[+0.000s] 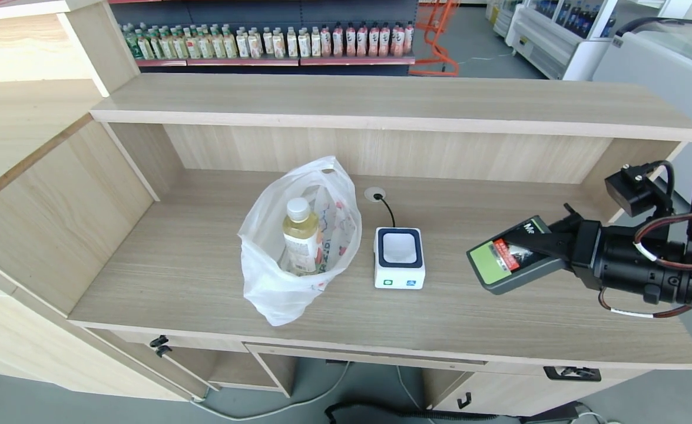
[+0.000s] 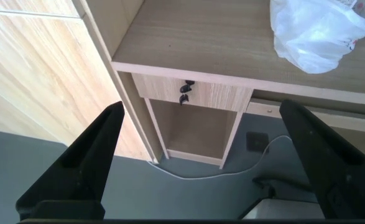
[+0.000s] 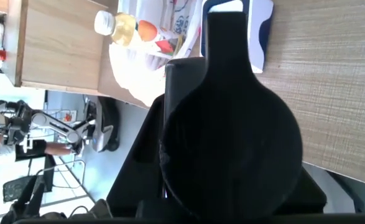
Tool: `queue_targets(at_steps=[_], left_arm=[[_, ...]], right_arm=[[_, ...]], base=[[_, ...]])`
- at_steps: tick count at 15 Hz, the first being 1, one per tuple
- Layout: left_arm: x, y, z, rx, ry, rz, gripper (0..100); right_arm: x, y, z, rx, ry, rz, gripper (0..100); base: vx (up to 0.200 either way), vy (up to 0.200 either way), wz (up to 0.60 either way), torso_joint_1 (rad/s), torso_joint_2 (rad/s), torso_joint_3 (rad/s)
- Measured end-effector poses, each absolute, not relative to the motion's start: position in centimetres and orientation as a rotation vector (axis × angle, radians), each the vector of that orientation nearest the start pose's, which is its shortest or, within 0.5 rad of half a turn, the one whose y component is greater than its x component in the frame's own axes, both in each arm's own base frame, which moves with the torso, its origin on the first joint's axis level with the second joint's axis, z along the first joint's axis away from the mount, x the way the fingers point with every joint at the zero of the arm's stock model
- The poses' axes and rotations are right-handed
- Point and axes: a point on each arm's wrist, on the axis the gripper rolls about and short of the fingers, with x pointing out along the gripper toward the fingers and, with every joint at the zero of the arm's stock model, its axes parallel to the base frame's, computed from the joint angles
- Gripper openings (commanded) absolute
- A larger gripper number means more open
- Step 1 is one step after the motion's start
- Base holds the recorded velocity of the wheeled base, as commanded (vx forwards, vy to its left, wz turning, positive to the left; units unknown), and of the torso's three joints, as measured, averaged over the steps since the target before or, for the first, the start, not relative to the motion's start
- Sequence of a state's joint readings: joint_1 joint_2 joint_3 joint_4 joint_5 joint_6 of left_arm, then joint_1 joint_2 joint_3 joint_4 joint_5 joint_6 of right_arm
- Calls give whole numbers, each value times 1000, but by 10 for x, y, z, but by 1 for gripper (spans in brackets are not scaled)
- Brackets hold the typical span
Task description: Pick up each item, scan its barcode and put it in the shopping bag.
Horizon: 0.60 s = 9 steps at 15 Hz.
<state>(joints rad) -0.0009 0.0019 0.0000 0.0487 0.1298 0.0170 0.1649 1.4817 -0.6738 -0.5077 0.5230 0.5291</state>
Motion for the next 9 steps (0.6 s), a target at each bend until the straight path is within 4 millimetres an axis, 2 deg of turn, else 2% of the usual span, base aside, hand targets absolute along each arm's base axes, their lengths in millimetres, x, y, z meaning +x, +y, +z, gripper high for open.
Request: queue_targets(at_steps=[4, 9], left_arm=[[-23, 3, 70, 19, 52, 128, 100], [-23, 3, 70, 16, 52, 129, 100]], right_arm=[[237, 51, 194, 512, 464, 595, 0], [239, 52, 178, 310, 454, 629, 0]], base=[[200, 0, 0, -4, 5, 8], [0, 0, 0, 0, 0, 0]])
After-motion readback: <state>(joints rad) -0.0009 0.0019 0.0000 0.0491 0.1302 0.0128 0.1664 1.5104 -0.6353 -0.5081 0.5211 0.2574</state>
